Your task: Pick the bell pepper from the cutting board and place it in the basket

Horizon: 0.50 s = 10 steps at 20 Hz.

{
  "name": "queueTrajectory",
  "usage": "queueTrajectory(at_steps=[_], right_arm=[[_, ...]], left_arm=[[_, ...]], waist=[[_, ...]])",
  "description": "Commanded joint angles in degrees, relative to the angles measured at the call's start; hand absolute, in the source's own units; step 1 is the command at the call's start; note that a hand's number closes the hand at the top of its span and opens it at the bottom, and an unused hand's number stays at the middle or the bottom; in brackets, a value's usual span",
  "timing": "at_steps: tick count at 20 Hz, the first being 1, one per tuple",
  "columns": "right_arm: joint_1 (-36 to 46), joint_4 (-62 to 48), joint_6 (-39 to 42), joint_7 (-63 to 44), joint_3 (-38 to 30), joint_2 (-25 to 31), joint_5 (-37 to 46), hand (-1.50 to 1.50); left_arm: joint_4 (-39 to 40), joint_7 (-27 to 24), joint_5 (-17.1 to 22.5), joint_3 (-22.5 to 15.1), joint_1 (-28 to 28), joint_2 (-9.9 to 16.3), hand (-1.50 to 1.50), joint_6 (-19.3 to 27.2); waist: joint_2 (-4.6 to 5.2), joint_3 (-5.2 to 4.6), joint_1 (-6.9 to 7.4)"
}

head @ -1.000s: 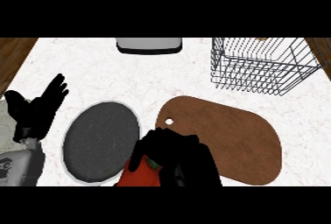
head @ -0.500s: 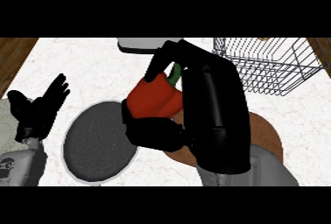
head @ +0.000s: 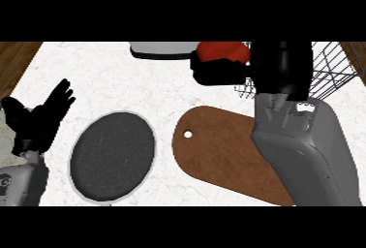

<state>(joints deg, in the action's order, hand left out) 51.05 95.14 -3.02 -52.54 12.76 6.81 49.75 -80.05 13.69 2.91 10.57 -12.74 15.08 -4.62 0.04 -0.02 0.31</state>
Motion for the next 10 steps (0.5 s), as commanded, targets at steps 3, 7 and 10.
queueTrajectory(at_steps=[3,7,10], right_arm=[[-3.2,-6.5,-2.2,10.2,-6.8,3.6,-2.7,1.5],[-5.1,-11.2,-3.6,17.9,-10.3,6.7,-4.4,1.5],[-4.4,-16.3,-5.8,22.6,-13.3,6.4,-6.5,1.5]], left_arm=[[1.1,0.0,-1.2,-0.6,-1.4,-0.8,0.0,1.0],[-2.3,0.3,0.4,0.3,2.1,-0.4,0.0,-0.4],[-1.8,1.9,-0.2,-0.4,0.3,-1.1,0.0,0.5]], waist=[[0.03,0.02,-0.16],[-0.01,0.03,0.14],[0.04,0.03,0.07]])
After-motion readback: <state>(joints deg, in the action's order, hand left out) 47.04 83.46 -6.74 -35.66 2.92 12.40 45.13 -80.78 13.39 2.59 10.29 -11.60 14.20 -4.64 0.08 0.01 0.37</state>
